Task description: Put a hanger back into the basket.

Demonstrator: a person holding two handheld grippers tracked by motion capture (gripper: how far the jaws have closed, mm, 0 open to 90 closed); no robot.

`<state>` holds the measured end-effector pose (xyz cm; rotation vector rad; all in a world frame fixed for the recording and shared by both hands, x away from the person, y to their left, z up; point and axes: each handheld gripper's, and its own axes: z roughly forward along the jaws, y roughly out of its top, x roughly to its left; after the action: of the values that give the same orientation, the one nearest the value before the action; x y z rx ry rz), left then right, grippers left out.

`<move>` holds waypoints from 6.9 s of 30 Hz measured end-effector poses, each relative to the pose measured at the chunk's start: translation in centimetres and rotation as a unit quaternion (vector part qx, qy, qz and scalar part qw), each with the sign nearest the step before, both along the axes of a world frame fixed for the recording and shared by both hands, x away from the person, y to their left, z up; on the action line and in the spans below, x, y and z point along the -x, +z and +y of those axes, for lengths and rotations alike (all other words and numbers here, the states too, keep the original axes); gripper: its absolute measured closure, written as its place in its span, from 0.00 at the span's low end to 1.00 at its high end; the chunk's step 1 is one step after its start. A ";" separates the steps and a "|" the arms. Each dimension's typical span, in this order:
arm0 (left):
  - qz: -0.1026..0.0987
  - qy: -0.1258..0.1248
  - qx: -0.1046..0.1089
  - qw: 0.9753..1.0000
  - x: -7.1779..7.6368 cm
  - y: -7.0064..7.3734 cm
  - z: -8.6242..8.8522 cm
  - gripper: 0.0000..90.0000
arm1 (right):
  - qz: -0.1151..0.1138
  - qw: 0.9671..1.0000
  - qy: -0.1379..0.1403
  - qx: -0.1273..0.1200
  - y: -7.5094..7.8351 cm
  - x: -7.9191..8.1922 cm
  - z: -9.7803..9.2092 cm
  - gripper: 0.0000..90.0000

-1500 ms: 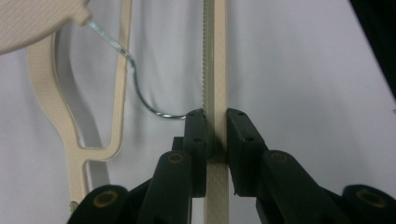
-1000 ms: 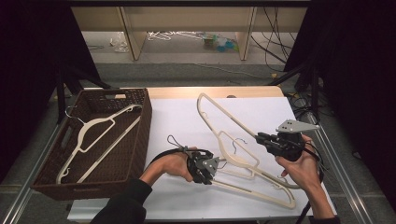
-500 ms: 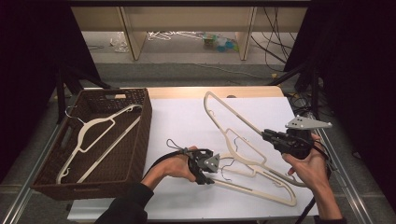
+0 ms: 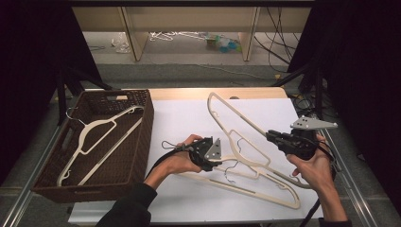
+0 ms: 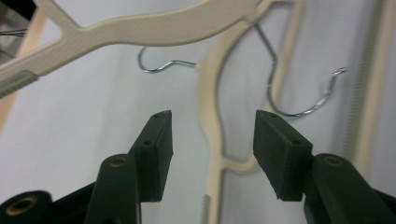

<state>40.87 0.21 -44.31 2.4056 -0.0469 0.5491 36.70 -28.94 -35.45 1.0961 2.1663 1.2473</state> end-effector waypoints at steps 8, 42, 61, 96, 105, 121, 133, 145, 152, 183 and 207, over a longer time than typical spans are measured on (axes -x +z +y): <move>-0.077 0.023 0.026 0.996 0.2 0.3 -1.2 0.54 | 0.003 1.000 -0.009 -0.001 0.0 -0.2 0.0 0.92; -0.238 0.009 0.045 0.970 1.0 0.8 -2.8 0.51 | 0.064 0.997 -0.022 -0.031 -1.1 -1.4 -2.4 0.90; -0.253 -0.117 -0.029 0.960 3.7 2.3 -1.3 0.73 | 0.141 0.990 0.016 -0.009 -3.9 -2.6 -1.3 0.88; -0.119 -0.005 -0.063 0.991 5.1 6.7 4.3 0.95 | 0.016 0.999 -0.026 -0.016 0.3 0.2 -3.7 0.38; -0.035 0.072 0.004 0.997 4.2 10.6 7.1 0.95 | -0.007 0.997 -0.066 -0.036 0.5 1.3 -5.4 0.37; 0.094 0.167 0.185 0.964 3.6 15.6 13.6 0.95 | -0.005 0.999 -0.039 -0.020 -3.1 2.8 -2.9 0.31; 0.123 0.191 0.266 0.937 4.2 19.3 18.2 0.95 | 0.017 1.000 -0.026 -0.002 -5.2 3.4 -2.5 0.31; 0.108 0.193 0.302 0.927 5.2 23.8 21.0 0.96 | 0.017 1.000 -0.023 0.000 -5.5 3.6 -2.3 0.31; 0.085 0.235 0.292 0.923 5.4 24.2 24.8 0.96 | 0.018 1.000 -0.019 0.003 -5.7 3.7 -2.4 0.31; 0.141 0.389 0.126 0.902 3.0 12.3 37.4 0.96 | 0.026 0.999 -0.018 0.004 -5.9 3.6 -2.0 0.29; 0.163 0.507 0.130 0.837 -1.9 5.5 37.1 0.83 | 0.041 0.999 -0.016 0.000 -6.4 3.5 -2.3 0.29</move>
<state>42.74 37.33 -38.78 2.0520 1.4186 0.5216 33.21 -31.21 -41.89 1.1974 2.1994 1.2066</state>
